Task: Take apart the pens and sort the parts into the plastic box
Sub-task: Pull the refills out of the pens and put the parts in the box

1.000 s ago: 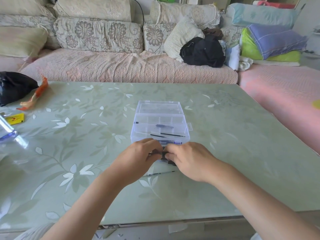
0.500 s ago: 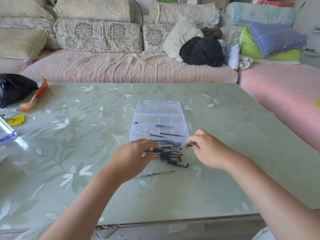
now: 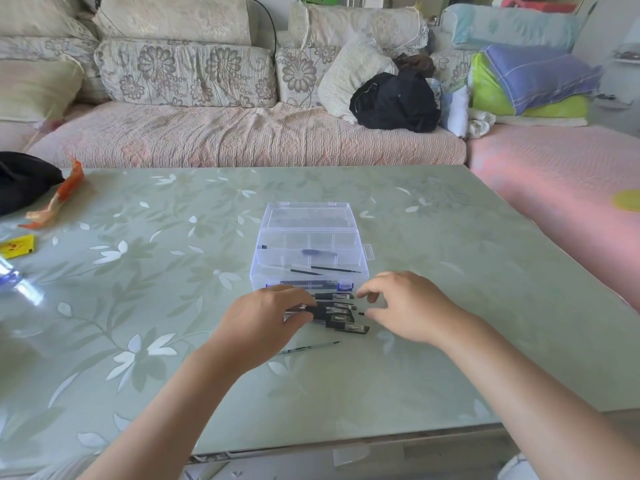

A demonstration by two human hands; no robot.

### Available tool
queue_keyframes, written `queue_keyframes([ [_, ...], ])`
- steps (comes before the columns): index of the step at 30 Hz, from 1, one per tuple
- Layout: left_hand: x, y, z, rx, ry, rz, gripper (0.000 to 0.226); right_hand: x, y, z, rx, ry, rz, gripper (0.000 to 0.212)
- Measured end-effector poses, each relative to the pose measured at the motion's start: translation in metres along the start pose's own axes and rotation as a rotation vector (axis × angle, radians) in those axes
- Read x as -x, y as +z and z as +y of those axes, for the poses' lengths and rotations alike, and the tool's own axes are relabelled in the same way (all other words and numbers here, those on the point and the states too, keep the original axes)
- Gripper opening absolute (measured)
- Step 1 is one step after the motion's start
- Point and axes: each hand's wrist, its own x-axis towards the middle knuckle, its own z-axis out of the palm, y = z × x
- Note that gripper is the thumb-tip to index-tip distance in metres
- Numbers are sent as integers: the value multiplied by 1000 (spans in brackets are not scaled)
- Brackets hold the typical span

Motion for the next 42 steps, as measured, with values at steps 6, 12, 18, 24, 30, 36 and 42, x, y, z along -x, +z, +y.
queue_keyframes([
  [6, 1, -2, 3, -27, 44, 35, 16, 4, 0, -24, -60, -178, 83, 26],
  [12, 3, -5, 6, -86, 89, 43, 26, 1, 8, -30, 45, -272, 87, 22],
  [18, 0, -7, 5, -77, 39, 16, 10, 0, 11, -34, 80, -315, 189, 15],
  [24, -1, -11, 6, -86, 4, -37, 14, 1, 10, -37, -1, -255, 261, 6],
  [30, 1, -10, 6, -113, 15, -42, 8, 0, 14, -38, 10, -248, 269, 5],
  [36, 1, -11, 7, -21, -10, -111, 19, 1, 14, -37, 4, -244, 287, 6],
  [42, 2, -11, 7, -66, 2, -83, 9, 0, 14, -34, 55, -251, 280, 8],
])
